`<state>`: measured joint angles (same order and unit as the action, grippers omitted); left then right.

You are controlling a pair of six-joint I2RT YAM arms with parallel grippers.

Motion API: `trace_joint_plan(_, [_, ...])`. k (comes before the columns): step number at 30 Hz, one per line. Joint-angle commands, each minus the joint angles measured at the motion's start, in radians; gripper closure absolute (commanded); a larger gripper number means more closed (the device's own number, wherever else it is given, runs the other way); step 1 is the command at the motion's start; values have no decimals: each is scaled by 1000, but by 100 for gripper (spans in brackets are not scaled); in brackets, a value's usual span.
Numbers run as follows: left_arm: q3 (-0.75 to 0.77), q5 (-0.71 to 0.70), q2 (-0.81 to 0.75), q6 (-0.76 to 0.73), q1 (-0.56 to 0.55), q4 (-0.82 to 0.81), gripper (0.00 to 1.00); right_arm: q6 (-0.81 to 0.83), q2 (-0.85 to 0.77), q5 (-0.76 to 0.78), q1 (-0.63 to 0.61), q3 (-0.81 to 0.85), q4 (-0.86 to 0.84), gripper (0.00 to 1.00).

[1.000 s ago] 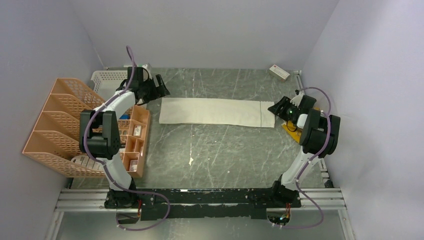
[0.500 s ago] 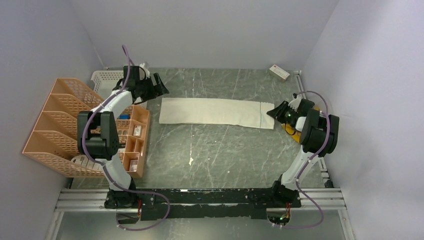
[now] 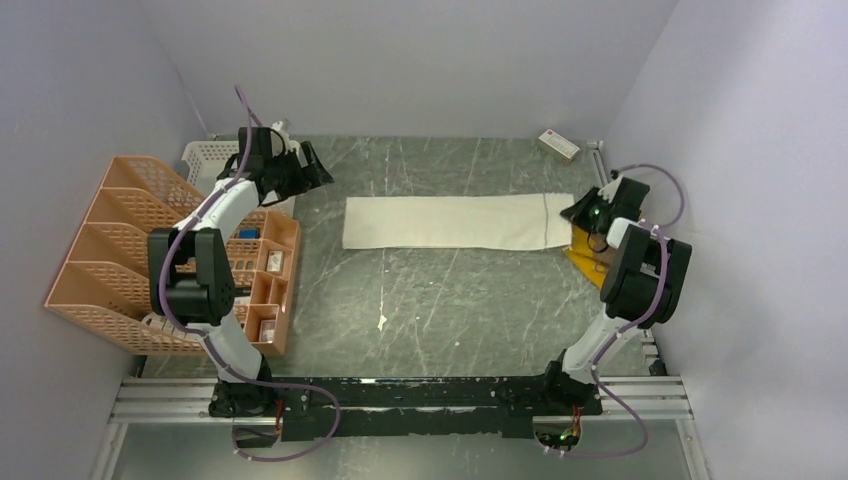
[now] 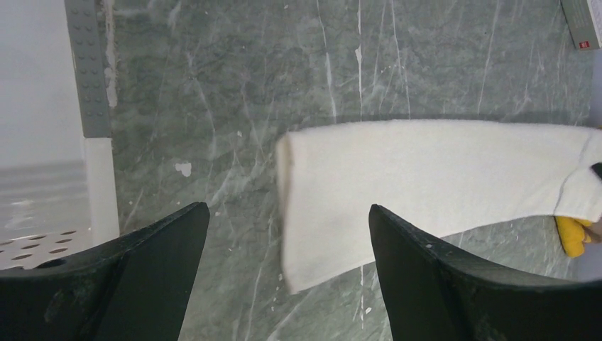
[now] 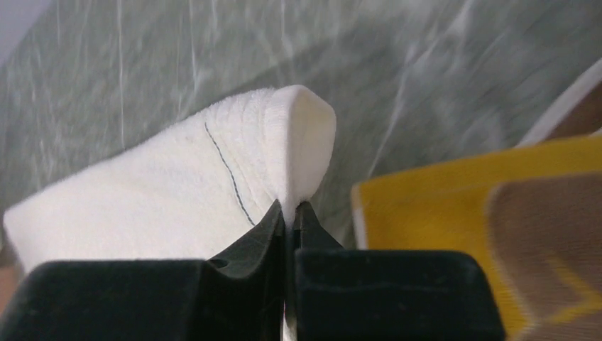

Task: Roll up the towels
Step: Fold the towel at the center of the board.

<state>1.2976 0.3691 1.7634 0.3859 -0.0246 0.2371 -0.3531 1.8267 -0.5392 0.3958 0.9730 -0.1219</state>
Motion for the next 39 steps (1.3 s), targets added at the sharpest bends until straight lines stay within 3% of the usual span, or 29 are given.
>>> trace_joint_plan(1, [47,25,-43,-24,16,38,6,103,-68,250,17,132,143,100])
trace_joint_plan(5, [54,16,-45,-59,21,59,6,150,-116,409,-5,176,197,100])
trace_joint_plan(8, [56,19,-45,-62,21,61,6,201,-142,515,-86,218,255,100])
trace_joint_plan(14, [59,49,-51,-54,21,68,6,160,-162,637,-343,301,370,100])
trace_joint_plan(21, [131,54,-32,-95,25,241,3,100,-1,791,-654,518,565,100])
trace_joint_plan(29, [12,127,-151,-60,88,166,1,53,210,731,-934,701,580,100])
trace_joint_plan(39, [-57,213,-190,-94,107,185,1,31,516,671,-1081,997,636,100])
